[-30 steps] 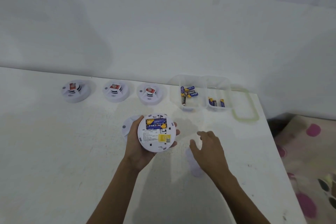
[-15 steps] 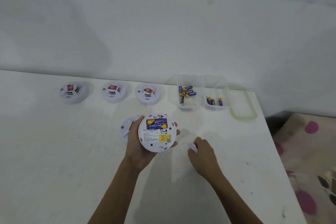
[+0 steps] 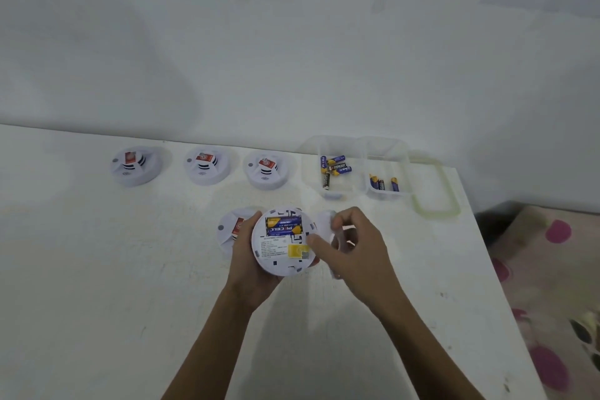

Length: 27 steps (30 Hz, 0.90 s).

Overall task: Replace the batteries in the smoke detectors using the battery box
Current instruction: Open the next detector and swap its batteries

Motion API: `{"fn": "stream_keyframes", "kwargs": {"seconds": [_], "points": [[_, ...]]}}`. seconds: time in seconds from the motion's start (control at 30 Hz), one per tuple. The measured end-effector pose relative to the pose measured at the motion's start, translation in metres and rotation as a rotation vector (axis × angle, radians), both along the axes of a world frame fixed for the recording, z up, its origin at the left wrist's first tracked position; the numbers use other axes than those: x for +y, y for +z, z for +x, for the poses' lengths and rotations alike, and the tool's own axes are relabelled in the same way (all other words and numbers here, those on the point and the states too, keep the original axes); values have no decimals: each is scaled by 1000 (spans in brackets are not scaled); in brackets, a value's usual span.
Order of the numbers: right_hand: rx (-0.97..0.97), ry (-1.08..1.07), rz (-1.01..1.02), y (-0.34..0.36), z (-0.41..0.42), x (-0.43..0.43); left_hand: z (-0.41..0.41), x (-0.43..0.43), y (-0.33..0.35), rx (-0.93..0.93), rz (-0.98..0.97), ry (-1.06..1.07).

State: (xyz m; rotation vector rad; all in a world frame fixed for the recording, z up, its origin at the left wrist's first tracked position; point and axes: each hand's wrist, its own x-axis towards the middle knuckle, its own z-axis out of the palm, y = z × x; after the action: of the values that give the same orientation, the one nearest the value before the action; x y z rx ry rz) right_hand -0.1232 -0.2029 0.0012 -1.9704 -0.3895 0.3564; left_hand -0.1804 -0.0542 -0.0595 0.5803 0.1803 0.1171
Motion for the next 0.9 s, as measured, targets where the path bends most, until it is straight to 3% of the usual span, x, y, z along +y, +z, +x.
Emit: {"fn": "stream_keyframes", "kwargs": {"seconds": [0.07,0.2,0.3,0.47,0.57,0.9], "points": [[-51,-8,-8,7,-8,6,-2,-1,-4,64,33,47],[-294,9,-271,3,-17,18,-1,-3,-1,62,26,39],[-432,10,-278,-2,-22,27,-1,-6,5,51,15,1],[-533,-64,-376,-4,-26,42,-4,-12,16,66,98,-2],[-550,32,-378,-9,-25,43,-5,-12,16,76,88,24],[-596,37,-558,-16,-24,43,-4,-11,13,122,101,61]]}}
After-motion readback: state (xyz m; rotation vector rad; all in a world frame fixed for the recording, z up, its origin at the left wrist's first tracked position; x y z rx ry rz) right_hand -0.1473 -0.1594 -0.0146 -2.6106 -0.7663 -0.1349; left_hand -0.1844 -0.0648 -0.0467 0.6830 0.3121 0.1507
